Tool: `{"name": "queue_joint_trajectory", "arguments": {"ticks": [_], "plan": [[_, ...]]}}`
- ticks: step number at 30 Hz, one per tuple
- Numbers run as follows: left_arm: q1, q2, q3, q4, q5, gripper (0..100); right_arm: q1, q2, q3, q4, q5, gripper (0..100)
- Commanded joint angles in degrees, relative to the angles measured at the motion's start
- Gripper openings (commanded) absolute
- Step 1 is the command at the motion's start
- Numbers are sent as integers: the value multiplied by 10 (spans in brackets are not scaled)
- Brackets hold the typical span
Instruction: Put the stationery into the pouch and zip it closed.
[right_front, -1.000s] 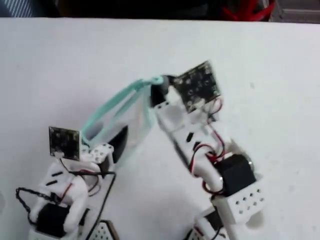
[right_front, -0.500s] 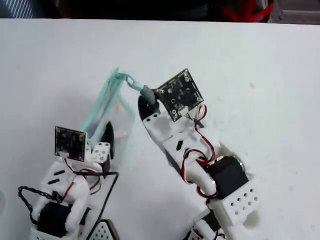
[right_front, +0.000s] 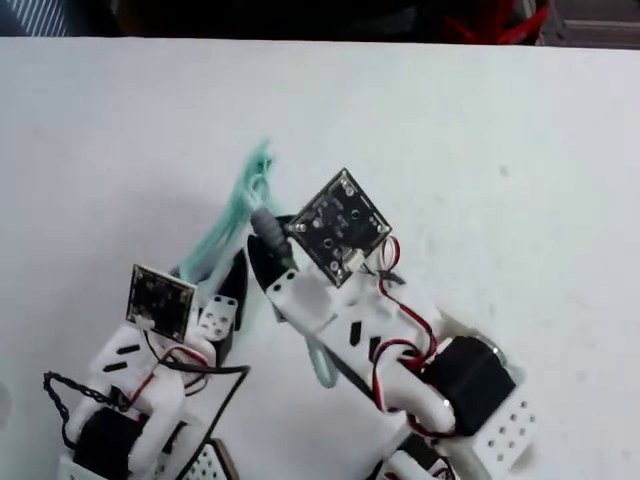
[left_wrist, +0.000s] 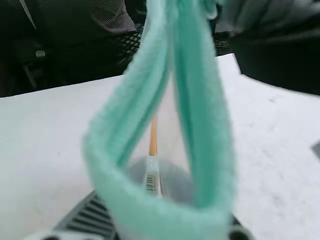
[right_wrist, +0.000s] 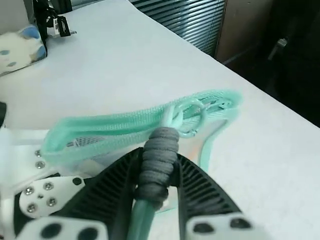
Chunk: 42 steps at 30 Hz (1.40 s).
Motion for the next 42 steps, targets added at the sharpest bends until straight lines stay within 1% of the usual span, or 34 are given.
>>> {"name": "queue_joint_trajectory", "arguments": {"ticks": [1,4,7,11,14,16,18,20,23,27,29,31,34,37,39,40,42], "plan": [[4,2,-13,-20,-4,22,-47,-7,-35,37,7,19],[4,2,-12,-20,-4,22,-109,-6,-38,73,45,19],[4,2,-12,-20,-4,21,-159,-9,-39,106,61,19],[4,2,-12,-20,-4,21,-170,-4,-65,143,62,19],[4,2,-12,-20,-4,21,-206,-6,-90,167,63,19],[4,2,-12,-20,-4,21,-242,-4,-101,174,86,19],[4,2,-12,-19,-4,21,-253,-4,-104,170,106,19],[4,2,-11,-17,-4,21,-235,-10,-105,165,117,23],[4,2,-11,-8,-4,21,-178,-15,-134,184,115,38],[4,2,-11,-8,-4,21,-94,-27,-170,248,123,173],[4,2,-11,-8,-4,21,-40,-32,-169,281,162,241],[4,2,-11,-8,-4,21,22,-33,-169,308,210,283],[4,2,-11,-8,-4,21,124,-34,-169,320,267,285],[4,2,-11,-8,-4,21,196,-35,-169,320,316,285],[4,2,-11,-8,-4,21,220,-36,-172,317,325,284],[4,2,-11,-8,-4,22,218,-33,-170,305,309,284],[4,2,-11,-11,-4,22,175,-28,-165,268,238,284]]}}
